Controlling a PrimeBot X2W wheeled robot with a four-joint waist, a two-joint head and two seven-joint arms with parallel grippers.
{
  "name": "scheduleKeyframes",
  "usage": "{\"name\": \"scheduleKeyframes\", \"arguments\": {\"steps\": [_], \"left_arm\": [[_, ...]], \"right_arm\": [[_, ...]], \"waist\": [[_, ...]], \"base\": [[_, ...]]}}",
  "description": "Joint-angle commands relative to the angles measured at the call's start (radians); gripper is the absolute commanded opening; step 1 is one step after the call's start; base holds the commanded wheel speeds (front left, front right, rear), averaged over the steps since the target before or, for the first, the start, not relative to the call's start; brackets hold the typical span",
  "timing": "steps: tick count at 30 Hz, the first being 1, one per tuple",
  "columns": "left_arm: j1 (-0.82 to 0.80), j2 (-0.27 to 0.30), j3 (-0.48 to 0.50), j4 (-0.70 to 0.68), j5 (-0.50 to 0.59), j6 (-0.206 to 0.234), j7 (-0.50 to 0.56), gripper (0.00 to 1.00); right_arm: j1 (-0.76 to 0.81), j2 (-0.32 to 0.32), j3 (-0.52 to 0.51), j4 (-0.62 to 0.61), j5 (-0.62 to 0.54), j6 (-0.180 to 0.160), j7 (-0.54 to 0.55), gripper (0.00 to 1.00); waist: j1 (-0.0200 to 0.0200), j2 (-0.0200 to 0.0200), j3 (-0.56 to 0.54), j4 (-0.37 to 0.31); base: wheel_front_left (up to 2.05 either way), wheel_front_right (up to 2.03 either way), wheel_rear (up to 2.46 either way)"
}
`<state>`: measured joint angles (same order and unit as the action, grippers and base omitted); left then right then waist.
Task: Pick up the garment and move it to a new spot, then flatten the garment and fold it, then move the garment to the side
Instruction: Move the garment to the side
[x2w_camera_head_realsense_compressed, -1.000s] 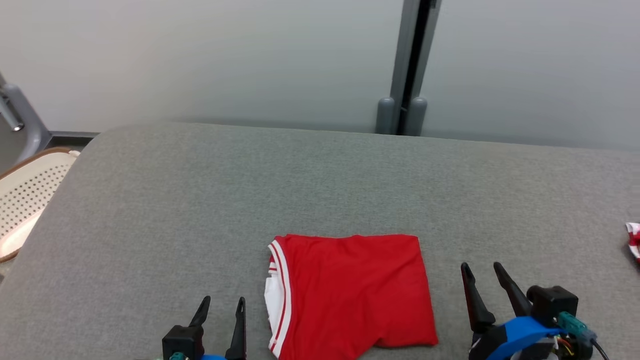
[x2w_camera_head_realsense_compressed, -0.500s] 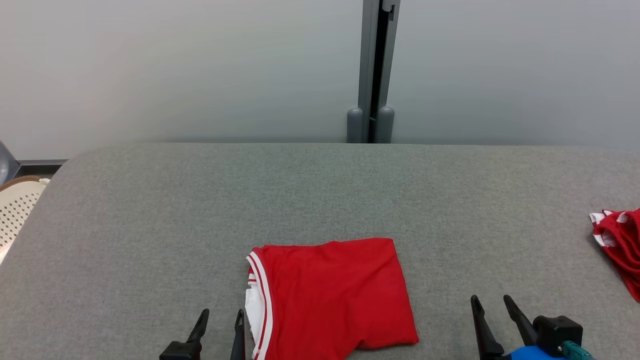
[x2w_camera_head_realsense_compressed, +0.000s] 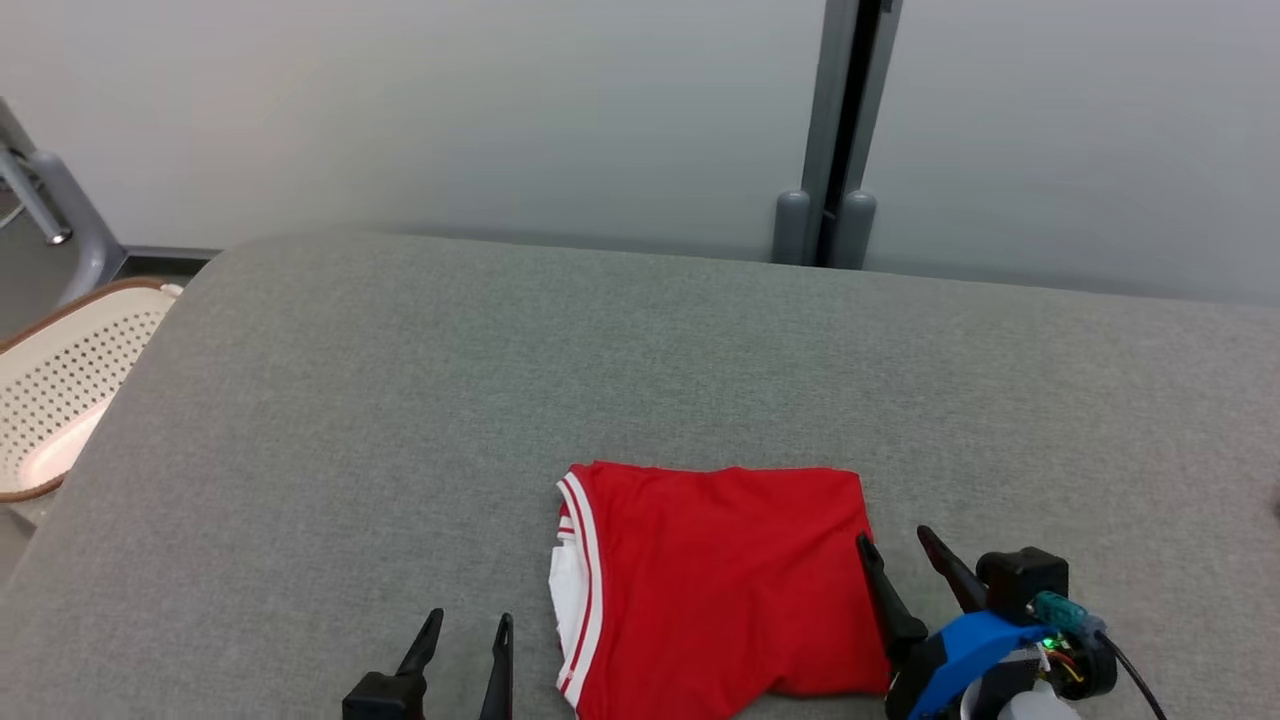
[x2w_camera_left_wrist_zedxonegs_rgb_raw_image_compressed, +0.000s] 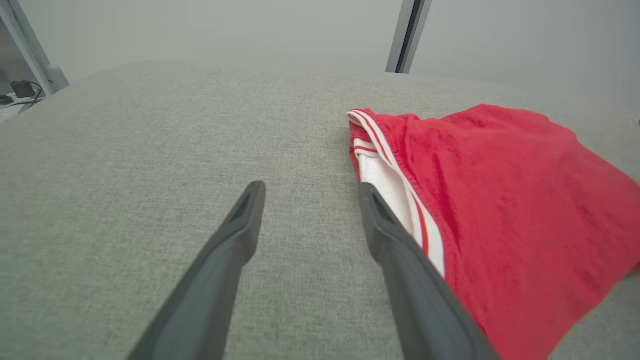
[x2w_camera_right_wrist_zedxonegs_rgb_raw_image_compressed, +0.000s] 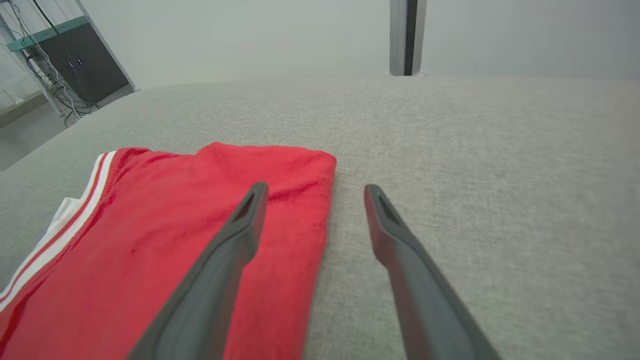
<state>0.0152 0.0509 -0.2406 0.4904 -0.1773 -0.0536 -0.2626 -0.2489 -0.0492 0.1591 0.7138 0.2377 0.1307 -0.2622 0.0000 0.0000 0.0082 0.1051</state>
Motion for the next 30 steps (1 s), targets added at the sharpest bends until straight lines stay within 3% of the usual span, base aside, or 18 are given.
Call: {"name": "scheduleKeyframes", "arguments": {"steps": [1, 4, 8, 9, 10, 11, 19, 30], "left_arm": [[-0.022, 0.000, -0.004, 0.002, 0.003, -0.004, -0.003, 1.00], [-0.027, 0.000, -0.008, 0.006, 0.011, -0.011, -0.003, 1.00], [-0.028, 0.000, -0.006, 0.004, 0.008, -0.014, -0.003, 1.00], [-0.025, 0.000, -0.002, 0.003, 0.007, -0.013, -0.003, 1.00], [-0.020, 0.000, 0.001, 0.004, 0.005, -0.012, -0.003, 1.00], [-0.015, 0.000, 0.002, 0.004, 0.004, -0.011, -0.003, 1.00], [0.005, 0.000, -0.012, -0.012, -0.011, -0.017, -0.003, 1.00], [-0.046, 0.000, -0.118, -0.055, -0.049, -0.013, -0.003, 1.00]], "right_arm": [[-0.022, -0.004, 0.007, 0.035, 0.007, 0.000, -0.003, 1.00], [-0.082, -0.003, 0.008, 0.192, -0.026, 0.000, 0.007, 1.00], [-0.095, -0.001, 0.073, 0.304, 0.016, 0.000, 0.036, 1.00], [-0.091, 0.001, 0.094, 0.320, 0.030, 0.000, 0.034, 0.45], [-0.090, 0.003, 0.109, 0.329, 0.038, 0.000, 0.031, 0.08], [-0.094, 0.003, 0.117, 0.338, 0.046, 0.000, 0.027, 0.00], [-0.107, -0.012, 0.053, 0.335, 0.032, -0.003, 0.001, 0.00], [-0.062, -0.006, -0.124, 0.248, -0.108, -0.001, -0.001, 0.00]], "waist": [[0.0000, 0.0000, 0.020, 0.027], [0.0000, 0.0000, 0.038, 0.065], [0.0000, 0.0000, 0.047, 0.078], [0.0000, 0.0000, 0.047, 0.075], [0.0000, 0.0000, 0.045, 0.069], [0.0000, 0.0000, 0.042, 0.060], [0.0000, 0.0000, 0.006, -0.113], [0.0000, 0.0000, 0.024, -0.394]], "base": [[0.00, 0.00, 0.00], [0.00, 0.00, 0.00], [0.00, 0.00, 0.00], [0.00, 0.00, 0.00], [0.00, 0.00, 0.00], [0.00, 0.00, 0.00], [0.00, 0.00, 0.00], [0.00, 0.00, 0.00]]}}
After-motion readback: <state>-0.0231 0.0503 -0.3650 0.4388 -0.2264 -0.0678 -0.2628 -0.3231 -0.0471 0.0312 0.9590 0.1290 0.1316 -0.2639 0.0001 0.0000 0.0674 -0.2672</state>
